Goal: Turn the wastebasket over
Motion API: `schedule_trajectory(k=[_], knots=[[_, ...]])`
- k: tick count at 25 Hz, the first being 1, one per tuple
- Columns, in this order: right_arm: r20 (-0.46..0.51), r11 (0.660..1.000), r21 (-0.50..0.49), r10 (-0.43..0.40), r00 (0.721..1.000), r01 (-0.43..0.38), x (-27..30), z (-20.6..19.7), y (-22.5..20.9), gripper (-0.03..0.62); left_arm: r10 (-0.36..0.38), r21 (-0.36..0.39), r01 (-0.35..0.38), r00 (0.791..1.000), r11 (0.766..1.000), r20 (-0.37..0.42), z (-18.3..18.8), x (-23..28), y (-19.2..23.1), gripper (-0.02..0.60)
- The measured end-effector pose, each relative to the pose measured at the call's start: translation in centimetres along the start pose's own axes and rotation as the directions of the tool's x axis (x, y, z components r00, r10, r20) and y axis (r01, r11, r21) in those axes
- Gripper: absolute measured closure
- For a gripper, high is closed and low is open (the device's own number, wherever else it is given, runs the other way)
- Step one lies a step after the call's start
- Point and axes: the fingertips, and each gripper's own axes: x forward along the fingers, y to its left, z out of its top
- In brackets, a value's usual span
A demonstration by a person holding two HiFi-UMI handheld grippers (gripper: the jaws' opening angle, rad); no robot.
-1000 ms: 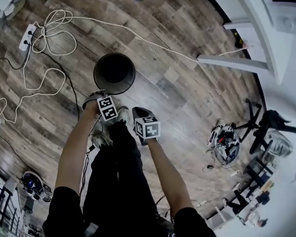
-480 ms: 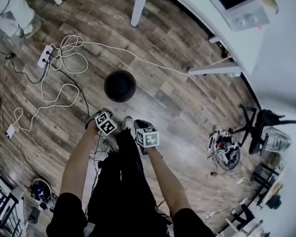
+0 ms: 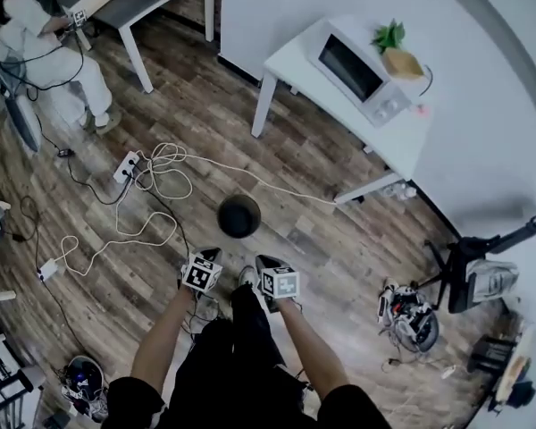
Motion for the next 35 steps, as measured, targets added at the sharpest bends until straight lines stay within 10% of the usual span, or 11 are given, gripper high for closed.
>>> schedule_trajectory(k=[10,26,35], knots=[[0.23,0.996,-0.089,0.03,0.973,-0.01,-12.2,6.6,10.1,0.556,0.191,-0.054,-0.184,0.923,0.981,0.334,7.6,-19.0,-1.0,0.549],[0.497,0.984,-0.16,0.15,0.855,-0.08,-25.7,10.2,14.9,0.559,0.361,-0.15,-0.359,0.645,0.921,0.674,11.9,-34.8,-9.7,0.549],[0.504,0.983,-0.14,0.172,0.847,-0.117,-28.3,7.5,13.1,0.56,0.345,-0.127,-0.376,0.599,0.918,0.723,12.6,-35.3,-13.4,0.549]])
